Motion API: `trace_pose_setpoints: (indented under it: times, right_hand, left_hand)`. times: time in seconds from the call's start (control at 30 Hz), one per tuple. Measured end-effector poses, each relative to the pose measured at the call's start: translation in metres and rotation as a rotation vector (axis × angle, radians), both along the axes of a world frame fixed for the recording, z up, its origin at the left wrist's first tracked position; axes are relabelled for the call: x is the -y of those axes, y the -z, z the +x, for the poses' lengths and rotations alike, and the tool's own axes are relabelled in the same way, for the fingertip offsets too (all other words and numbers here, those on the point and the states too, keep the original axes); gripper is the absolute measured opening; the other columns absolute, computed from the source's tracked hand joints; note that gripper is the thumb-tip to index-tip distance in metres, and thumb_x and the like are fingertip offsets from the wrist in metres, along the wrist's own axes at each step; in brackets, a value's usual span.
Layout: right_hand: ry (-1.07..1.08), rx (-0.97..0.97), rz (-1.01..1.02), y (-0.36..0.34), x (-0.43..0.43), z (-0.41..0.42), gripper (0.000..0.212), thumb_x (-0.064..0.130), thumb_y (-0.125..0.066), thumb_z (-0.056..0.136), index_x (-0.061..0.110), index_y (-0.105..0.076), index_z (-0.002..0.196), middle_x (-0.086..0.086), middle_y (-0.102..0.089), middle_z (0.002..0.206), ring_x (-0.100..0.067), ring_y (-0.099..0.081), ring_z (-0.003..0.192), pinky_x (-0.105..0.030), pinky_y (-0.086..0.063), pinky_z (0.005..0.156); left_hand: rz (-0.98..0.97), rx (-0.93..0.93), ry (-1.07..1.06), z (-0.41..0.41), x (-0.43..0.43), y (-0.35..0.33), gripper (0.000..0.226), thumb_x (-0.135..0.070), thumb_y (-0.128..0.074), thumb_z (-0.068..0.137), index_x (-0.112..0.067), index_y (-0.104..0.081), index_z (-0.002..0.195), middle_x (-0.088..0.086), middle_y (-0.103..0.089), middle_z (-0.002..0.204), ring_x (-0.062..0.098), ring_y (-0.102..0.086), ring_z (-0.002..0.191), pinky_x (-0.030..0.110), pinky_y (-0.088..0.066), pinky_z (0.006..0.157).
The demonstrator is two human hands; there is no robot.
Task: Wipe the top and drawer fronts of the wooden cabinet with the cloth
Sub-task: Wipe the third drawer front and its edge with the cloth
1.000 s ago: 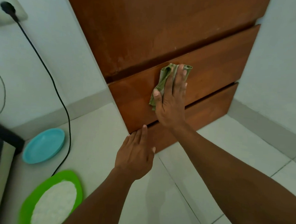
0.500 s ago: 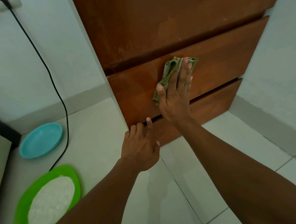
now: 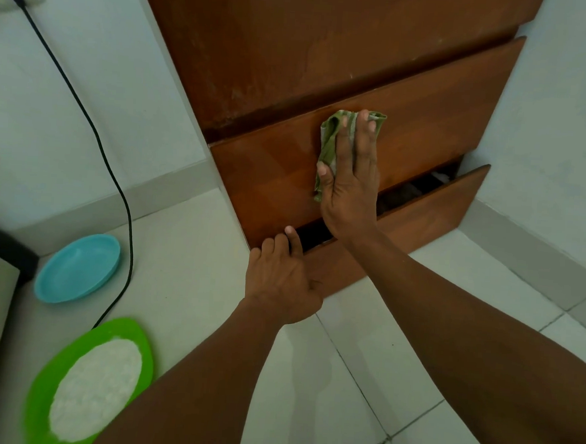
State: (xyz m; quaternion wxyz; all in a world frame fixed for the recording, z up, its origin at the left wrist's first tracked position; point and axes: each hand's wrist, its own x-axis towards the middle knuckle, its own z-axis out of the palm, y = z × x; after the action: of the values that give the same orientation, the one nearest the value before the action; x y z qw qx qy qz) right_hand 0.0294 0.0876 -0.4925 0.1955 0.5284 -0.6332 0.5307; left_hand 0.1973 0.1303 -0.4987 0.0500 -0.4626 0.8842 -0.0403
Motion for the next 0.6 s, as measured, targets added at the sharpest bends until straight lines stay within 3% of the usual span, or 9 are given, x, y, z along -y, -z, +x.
trace_pose_setpoints:
  times: [0.1, 0.2, 0.37, 0.5, 0.6]
  right_hand:
    - [0.005, 0.015, 0.016, 0.0, -0.004, -0.002, 0.059, 0.028, -0.047, 0.108, 0.015, -0.023, 0.159, -0.016, -0.015, 0.168, -0.032, -0.012, 0.157, -0.043, -0.026, 0.117]
    - [-0.023, 0.013, -0.078, -0.005, -0.007, -0.006, 0.052, 0.008, -0.051, 0.105, 0.011, -0.035, 0.154, -0.019, -0.027, 0.163, -0.036, -0.027, 0.15, -0.038, -0.027, 0.121]
    - [-0.09, 0.151, -0.043, -0.001, -0.036, 0.016, 0.054, -0.006, -0.044, 0.098, 0.007, -0.042, 0.151, -0.015, -0.04, 0.157, -0.032, -0.042, 0.137, -0.028, -0.035, 0.116]
    - [-0.238, -0.04, 0.208, 0.052, -0.064, 0.061, 0.056, 0.003, -0.043, 0.095, 0.012, -0.045, 0.15, -0.011, -0.047, 0.154, -0.034, -0.043, 0.142, -0.049, -0.045, 0.108]
    - [-0.271, -0.251, 0.475, 0.089, -0.078, 0.071, 0.054, 0.025, -0.03, 0.102, 0.017, -0.039, 0.154, -0.005, -0.039, 0.161, -0.025, -0.023, 0.155, -0.058, -0.028, 0.12]
  left_hand:
    - [0.013, 0.01, -0.01, -0.003, 0.001, 0.0, 0.11, -0.069, -0.051, 0.088, -0.002, 0.0, 0.16, 0.014, -0.041, 0.145, 0.029, -0.043, 0.126, 0.042, -0.037, 0.105]
    - [0.033, -0.024, -0.015, 0.0, 0.0, 0.0, 0.11, -0.068, -0.054, 0.087, -0.006, 0.001, 0.16, 0.012, -0.04, 0.144, 0.029, -0.042, 0.127, 0.042, -0.038, 0.105]
    - [0.038, -0.241, 0.007, 0.042, -0.013, 0.013, 0.095, -0.047, -0.055, 0.093, -0.01, -0.002, 0.163, 0.012, -0.038, 0.148, 0.026, -0.043, 0.128, 0.038, -0.04, 0.105]
    - [0.086, -0.294, -0.017, 0.07, -0.024, 0.02, 0.088, -0.04, -0.053, 0.098, -0.01, -0.001, 0.163, 0.012, -0.022, 0.167, 0.029, -0.029, 0.15, 0.035, -0.03, 0.119]
    - [0.147, -0.263, 0.02, 0.073, -0.033, 0.025, 0.089, -0.038, -0.049, 0.101, -0.014, 0.013, 0.161, 0.007, 0.008, 0.172, 0.024, 0.002, 0.158, 0.034, -0.012, 0.127]
